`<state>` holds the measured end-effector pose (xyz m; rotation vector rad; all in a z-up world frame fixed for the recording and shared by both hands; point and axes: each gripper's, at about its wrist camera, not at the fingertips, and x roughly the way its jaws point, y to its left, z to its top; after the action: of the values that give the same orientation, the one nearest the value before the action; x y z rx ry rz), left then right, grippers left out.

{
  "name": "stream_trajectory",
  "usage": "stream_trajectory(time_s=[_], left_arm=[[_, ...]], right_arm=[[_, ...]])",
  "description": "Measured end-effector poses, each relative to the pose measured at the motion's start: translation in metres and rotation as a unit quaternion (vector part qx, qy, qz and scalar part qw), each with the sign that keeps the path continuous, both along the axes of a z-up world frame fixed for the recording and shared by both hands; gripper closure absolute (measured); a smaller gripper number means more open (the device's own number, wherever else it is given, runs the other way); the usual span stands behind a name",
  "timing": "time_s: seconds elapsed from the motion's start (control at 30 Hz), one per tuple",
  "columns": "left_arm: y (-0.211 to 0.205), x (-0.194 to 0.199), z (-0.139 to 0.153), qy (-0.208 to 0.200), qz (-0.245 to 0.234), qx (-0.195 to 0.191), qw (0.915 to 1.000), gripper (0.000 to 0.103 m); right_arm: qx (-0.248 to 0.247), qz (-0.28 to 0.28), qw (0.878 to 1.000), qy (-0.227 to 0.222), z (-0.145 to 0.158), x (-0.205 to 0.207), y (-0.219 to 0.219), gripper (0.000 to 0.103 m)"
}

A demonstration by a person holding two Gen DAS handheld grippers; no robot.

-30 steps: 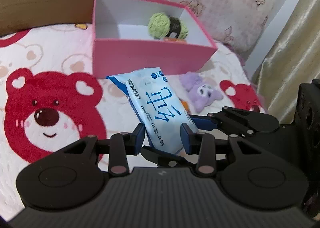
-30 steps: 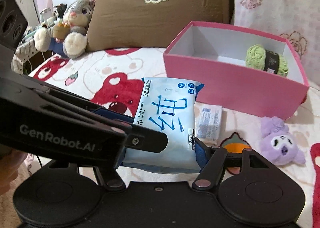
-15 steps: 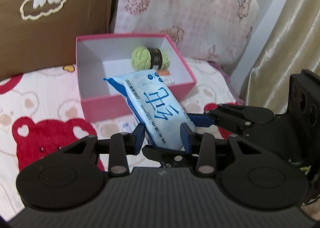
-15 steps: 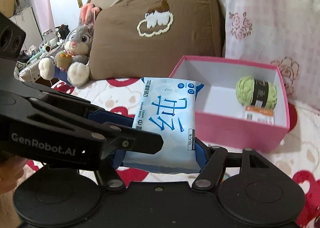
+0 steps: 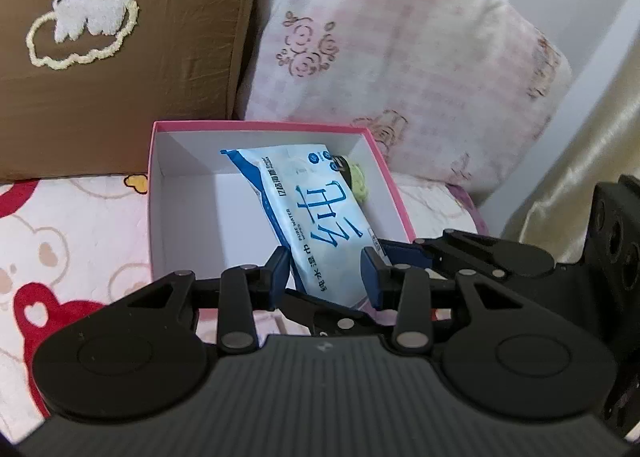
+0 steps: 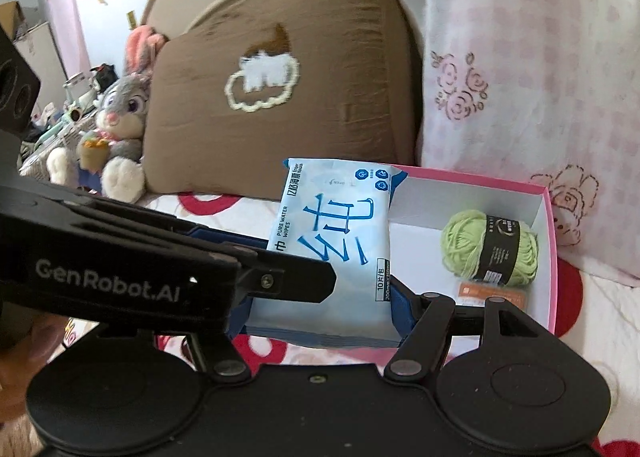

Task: Organize objects
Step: 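Carry the wet-wipes pack with the left tool into the pink box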

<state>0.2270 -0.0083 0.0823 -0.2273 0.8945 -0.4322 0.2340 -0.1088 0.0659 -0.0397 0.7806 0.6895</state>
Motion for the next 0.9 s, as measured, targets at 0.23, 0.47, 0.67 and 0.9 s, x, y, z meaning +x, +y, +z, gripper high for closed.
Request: stream_trajectory(time_s=[0.23, 0.47, 0.67, 0.9], left_arm=[[-0.008, 0.06, -0.027, 0.041, 0.014, -0.003, 0.9991, 0.066], [-0.005, 0.11, -0.071, 0.103, 0.038, 0.003, 0.9939, 0.066], [-0.002, 0.133, -0.108, 0.135, 0.055, -0.007, 0.9894, 0.066], [0.002, 0.141, -0.128, 0.144, 0.061, -0.006, 0.9876, 0.066]], right_arm=[[-0.013, -0.007, 0.999, 0.038, -0.019, 0.056, 0.003, 0.031], [-0.03, -0.005, 0.996, 0.084, -0.058, 0.098, 0.018, 0.031], [-0.044, -0.005, 0.993, 0.109, -0.091, 0.118, 0.025, 0.031], [-0.046, 0.019, 0.992, 0.12, -0.104, 0.129, 0.028, 0.027]])
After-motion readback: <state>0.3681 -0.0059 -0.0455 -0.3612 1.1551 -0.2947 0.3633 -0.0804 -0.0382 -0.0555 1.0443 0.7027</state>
